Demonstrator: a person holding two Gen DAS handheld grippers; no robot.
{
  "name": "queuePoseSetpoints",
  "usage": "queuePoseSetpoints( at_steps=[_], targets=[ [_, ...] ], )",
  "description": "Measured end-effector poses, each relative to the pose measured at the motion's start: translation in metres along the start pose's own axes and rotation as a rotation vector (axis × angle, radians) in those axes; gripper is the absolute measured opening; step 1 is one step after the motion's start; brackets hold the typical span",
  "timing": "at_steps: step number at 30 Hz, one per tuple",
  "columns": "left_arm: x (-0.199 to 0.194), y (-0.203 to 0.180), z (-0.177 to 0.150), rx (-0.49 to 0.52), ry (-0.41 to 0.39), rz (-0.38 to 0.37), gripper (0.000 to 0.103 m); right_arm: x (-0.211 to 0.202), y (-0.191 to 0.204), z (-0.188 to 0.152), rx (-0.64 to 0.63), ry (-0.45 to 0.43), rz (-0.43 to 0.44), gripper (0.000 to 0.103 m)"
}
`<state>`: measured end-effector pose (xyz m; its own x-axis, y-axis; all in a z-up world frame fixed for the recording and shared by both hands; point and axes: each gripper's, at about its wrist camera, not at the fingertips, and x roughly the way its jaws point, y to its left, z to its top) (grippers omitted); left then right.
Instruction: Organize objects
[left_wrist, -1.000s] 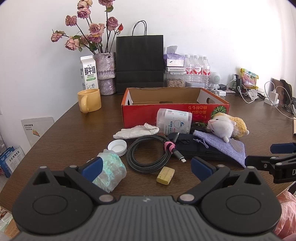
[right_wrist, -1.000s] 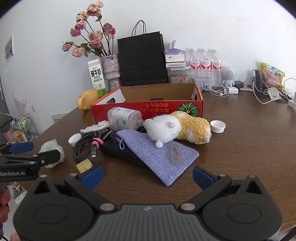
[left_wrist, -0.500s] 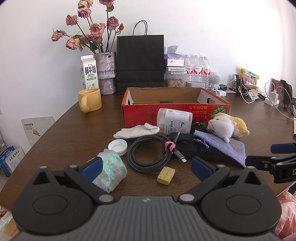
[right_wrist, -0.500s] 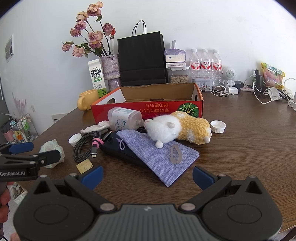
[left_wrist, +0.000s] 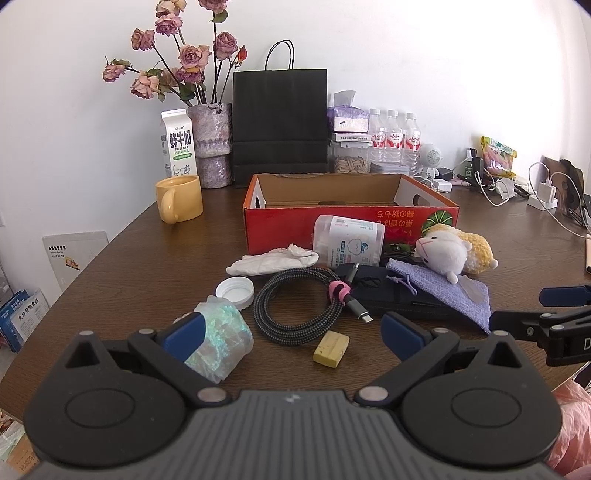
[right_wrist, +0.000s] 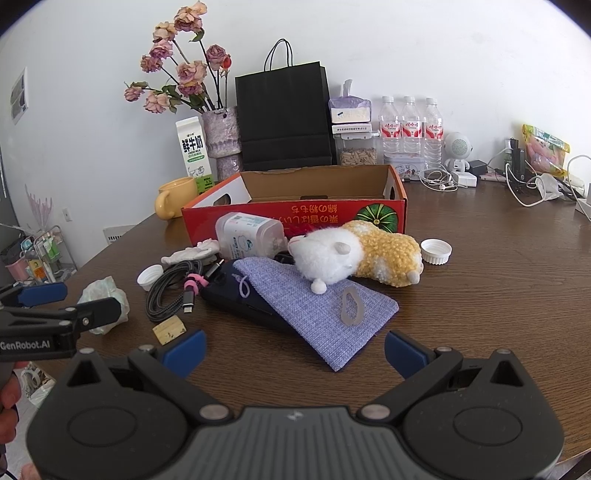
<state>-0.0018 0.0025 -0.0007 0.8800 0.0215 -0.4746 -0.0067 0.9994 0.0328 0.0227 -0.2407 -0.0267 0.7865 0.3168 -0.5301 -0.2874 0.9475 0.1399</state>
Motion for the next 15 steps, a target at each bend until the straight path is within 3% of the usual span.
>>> queuePoseSetpoints(
  at_steps=[15],
  targets=[
    [0.0001,0.0007,-0.001,0.001,0.0,-0.003,0.103,0.0013,-0.0031,0.0005,0.0,0.001,-0.001,0.103]
  ],
)
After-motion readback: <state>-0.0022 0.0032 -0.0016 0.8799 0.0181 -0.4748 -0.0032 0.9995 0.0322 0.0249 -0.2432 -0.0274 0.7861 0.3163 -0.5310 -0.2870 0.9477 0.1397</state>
